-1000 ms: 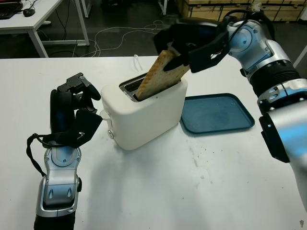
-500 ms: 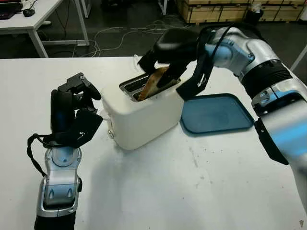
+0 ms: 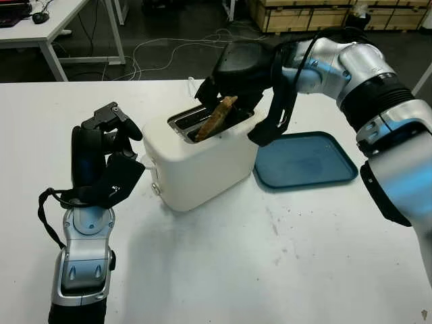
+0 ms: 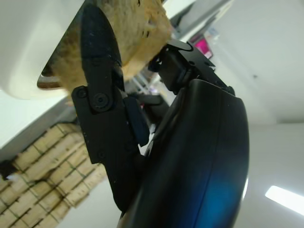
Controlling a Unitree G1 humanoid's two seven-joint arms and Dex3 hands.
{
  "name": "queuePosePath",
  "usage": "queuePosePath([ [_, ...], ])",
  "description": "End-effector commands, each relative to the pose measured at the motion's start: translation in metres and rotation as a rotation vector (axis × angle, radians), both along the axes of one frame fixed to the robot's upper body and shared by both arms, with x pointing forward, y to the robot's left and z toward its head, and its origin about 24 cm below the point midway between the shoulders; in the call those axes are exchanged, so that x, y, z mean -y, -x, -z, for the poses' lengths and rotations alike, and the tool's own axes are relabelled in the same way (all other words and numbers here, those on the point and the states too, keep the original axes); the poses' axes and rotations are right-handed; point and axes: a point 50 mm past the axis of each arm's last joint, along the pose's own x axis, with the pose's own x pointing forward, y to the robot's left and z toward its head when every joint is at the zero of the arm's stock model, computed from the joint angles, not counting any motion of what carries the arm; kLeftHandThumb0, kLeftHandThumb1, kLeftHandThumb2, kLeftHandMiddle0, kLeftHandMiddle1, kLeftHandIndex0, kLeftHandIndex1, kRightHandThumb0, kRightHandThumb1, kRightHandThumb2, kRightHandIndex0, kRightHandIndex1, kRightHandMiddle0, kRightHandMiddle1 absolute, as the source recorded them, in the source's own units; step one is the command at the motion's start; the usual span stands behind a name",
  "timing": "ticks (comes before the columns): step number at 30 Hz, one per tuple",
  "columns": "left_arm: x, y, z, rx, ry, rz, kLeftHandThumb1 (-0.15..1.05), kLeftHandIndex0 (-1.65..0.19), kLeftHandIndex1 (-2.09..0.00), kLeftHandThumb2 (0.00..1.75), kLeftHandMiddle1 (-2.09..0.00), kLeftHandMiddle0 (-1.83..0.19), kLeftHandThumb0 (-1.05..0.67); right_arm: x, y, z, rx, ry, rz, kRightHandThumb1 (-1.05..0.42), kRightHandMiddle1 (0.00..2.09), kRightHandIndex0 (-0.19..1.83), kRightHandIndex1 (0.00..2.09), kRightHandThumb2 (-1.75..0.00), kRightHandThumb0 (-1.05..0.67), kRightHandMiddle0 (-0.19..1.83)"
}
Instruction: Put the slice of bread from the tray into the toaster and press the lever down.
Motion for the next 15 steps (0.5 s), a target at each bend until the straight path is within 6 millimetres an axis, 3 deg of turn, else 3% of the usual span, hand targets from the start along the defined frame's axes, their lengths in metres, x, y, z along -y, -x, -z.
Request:
queuePosePath([
  [1,0.001,-0.001,-0.003,0.007,-0.002,0.006,0.83,-0.75,-1.75,1.02,-1.75,-1.18,0.16,-0.002,0.001,-0.012,0.007,-0.036,0.004,-0.92,0.17,0.02,0.75,-0.10,-1.00,0.37],
  [8,0.000,-0.001,-0.003,0.009,0.000,-0.003,0.83,-0.76,-1.75,1.01,-1.75,-1.18,0.17,0.012,-0.001,-0.033,-0.061,-0.202,0.057,-0.90,0.09,0.01,0.62,-0.01,-0.96,0.31],
  [15,0.003,-0.001,-0.002,0.009,0.007,0.000,0.83,-0.75,-1.75,1.02,-1.75,-1.17,0.17,0.028,-0.001,-0.039,-0.089,-0.472,0.047,-0.87,0.13,0.34,0.73,-0.01,-0.72,0.57],
])
